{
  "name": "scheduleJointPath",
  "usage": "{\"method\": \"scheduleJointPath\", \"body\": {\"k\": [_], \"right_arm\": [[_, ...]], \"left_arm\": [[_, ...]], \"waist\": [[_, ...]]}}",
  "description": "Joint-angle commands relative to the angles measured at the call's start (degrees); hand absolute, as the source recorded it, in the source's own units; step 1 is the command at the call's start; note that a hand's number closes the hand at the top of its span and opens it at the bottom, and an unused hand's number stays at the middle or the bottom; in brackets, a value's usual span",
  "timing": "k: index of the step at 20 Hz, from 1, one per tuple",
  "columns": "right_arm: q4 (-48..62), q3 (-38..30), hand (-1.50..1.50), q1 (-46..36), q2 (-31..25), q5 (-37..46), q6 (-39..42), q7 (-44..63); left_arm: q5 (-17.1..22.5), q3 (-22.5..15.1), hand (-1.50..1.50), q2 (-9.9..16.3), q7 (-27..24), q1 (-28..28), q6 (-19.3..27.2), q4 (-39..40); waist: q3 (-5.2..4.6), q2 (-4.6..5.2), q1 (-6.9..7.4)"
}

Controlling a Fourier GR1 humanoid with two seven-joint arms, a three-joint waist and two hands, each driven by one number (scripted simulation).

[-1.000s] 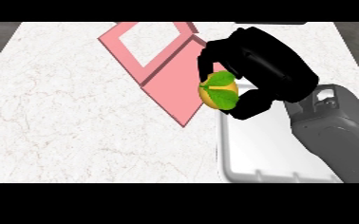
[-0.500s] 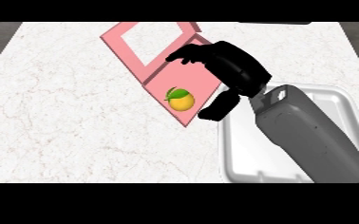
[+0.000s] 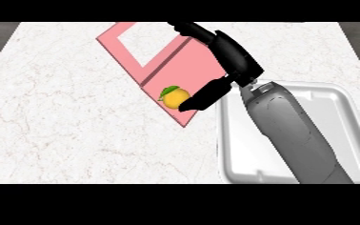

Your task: Pick the lemon from the tray and place it in the cardboard box

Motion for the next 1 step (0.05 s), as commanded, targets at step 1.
{"method": "scheduleJointPath", "body": {"k": [1], "right_arm": [[2.71, -5.42, -1.5, -0.03, 3.01, -6.09, -0.89, -1.11]], "left_arm": [[-1.96, 11.28, 0.0, -5.35, -4.78, -14.2, 3.14, -5.48]], "waist": [[-0.1, -0.36, -1.73]]}}
